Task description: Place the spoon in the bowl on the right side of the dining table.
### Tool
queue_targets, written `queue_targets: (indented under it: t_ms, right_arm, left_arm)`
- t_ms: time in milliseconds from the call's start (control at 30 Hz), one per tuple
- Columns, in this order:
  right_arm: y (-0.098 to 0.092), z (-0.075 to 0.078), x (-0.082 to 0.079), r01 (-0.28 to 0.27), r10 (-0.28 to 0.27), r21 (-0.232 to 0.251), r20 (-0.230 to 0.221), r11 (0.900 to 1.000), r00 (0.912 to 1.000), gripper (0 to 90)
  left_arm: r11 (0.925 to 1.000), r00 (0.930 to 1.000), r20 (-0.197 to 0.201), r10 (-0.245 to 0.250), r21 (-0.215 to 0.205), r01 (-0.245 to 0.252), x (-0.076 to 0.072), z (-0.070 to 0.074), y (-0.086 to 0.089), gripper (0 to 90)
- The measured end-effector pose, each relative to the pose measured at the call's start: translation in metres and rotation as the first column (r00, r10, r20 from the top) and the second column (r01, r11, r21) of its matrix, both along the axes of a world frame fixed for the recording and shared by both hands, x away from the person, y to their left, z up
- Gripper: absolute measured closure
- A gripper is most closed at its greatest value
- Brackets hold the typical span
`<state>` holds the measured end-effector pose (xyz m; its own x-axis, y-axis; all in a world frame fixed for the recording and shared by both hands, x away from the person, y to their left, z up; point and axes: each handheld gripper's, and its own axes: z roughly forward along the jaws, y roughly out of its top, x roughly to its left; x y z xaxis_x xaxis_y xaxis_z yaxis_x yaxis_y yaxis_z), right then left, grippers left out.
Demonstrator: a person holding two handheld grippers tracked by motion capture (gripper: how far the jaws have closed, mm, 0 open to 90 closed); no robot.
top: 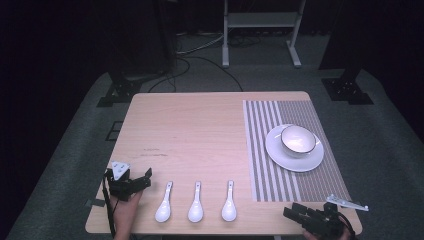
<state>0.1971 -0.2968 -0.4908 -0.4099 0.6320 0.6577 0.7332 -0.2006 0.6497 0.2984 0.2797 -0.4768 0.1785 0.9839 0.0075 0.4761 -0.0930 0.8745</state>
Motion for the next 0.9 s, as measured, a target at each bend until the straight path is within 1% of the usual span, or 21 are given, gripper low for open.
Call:
queue_targets:
  t_ms: [233,367,600,733,833,900]
  right_arm:
    - [0.006,-0.001,0.004,-0.019,0.019,-0.008,-0.005,1.000,0.9998,29.8]
    - [0.013,0.003,0.007,-0.032,0.032,-0.020,0.005,0.999,0.9995,29.6]
    - [0.021,0.005,0.012,-0.048,0.048,-0.025,0.003,0.999,0.9988,29.6]
    - [0.027,0.007,0.016,-0.068,0.068,-0.032,0.003,0.997,0.9976,29.6]
    - [0.034,0.012,0.021,-0.098,0.098,-0.014,-0.005,0.995,0.9952,29.6]
    - [0.039,0.016,0.025,-0.114,0.114,-0.017,-0.002,0.993,0.9935,29.6]
  left_arm:
    - [1.0000,1.0000,0.002,0.003,0.004,-0.003,0.000,0.000,0.000,5.2]
    - [1.0000,1.0000,0.003,0.001,0.007,-0.001,0.000,0.000,-0.001,5.2]
    - [1.0000,1.0000,0.007,0.003,0.004,-0.004,-0.001,0.000,0.000,5.2]
    - [1.0000,1.0000,0.007,0.001,0.005,-0.001,-0.001,0.000,-0.001,5.2]
    - [1.0000,1.0000,0.005,0.001,0.004,-0.001,-0.002,0.000,-0.001,5.2]
    - [1.0000,1.0000,0.004,-0.001,0.005,0.001,-0.002,0.000,-0.001,5.2]
